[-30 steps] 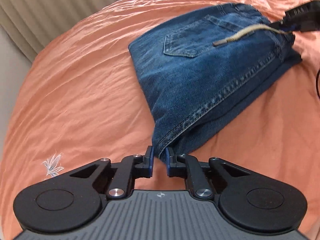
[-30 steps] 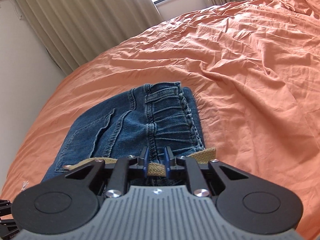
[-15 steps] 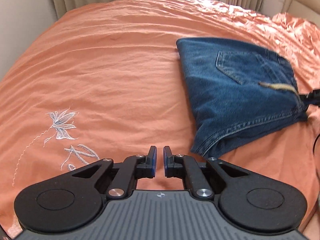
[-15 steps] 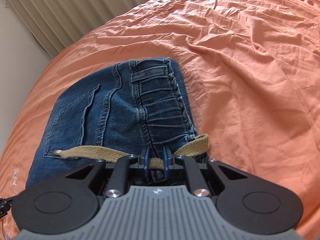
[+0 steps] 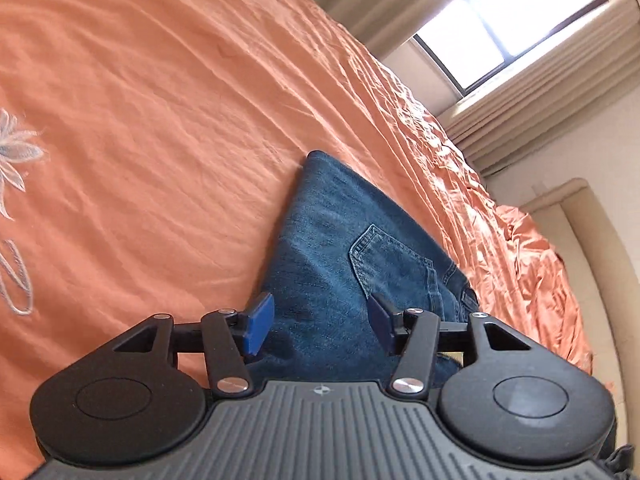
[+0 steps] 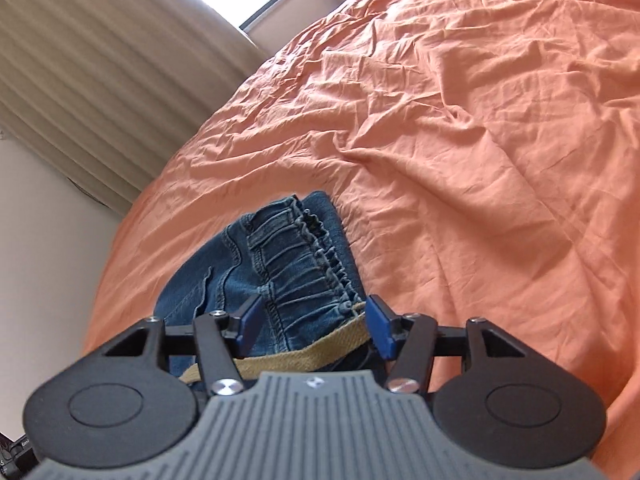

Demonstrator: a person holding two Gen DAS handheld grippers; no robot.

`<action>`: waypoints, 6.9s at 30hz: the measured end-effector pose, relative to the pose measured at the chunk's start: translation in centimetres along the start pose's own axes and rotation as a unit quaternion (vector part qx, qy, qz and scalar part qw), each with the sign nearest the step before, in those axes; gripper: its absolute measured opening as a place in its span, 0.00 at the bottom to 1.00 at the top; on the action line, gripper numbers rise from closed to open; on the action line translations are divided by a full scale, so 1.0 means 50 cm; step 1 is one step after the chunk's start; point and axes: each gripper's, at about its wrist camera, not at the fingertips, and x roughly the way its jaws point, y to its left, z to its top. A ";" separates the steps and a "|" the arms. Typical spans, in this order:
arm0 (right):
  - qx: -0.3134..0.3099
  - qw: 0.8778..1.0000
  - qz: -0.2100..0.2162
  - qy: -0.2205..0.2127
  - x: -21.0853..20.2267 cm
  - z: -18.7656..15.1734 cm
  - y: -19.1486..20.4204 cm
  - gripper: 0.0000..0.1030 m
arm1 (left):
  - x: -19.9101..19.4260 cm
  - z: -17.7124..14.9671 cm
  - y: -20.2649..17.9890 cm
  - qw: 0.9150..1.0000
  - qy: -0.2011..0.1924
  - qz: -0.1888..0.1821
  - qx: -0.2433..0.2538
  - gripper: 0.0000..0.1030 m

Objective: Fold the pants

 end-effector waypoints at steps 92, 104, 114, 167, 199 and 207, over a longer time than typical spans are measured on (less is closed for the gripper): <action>-0.255 0.953 0.082 0.144 0.357 -0.266 0.598 0.30 | -0.162 0.312 0.306 0.971 -0.012 0.180 0.160 0.14; -0.452 0.887 0.058 0.073 0.247 -0.426 0.674 0.27 | -0.243 0.166 0.268 0.931 0.035 0.202 0.301 0.14; -0.447 0.886 0.019 0.119 0.290 -0.425 0.692 0.27 | -0.213 0.164 0.266 0.919 0.056 0.259 0.293 0.14; -0.353 0.931 0.023 -0.096 -0.275 -0.602 0.561 0.78 | -0.493 -0.268 -0.039 0.897 -0.182 0.284 0.284 0.95; -0.329 0.938 0.022 -0.103 -0.280 -0.600 0.547 0.78 | -0.489 -0.266 -0.046 0.896 -0.167 0.288 0.293 0.95; -0.324 0.940 0.020 -0.106 -0.284 -0.601 0.547 0.78 | -0.489 -0.266 -0.051 0.896 -0.168 0.285 0.297 0.95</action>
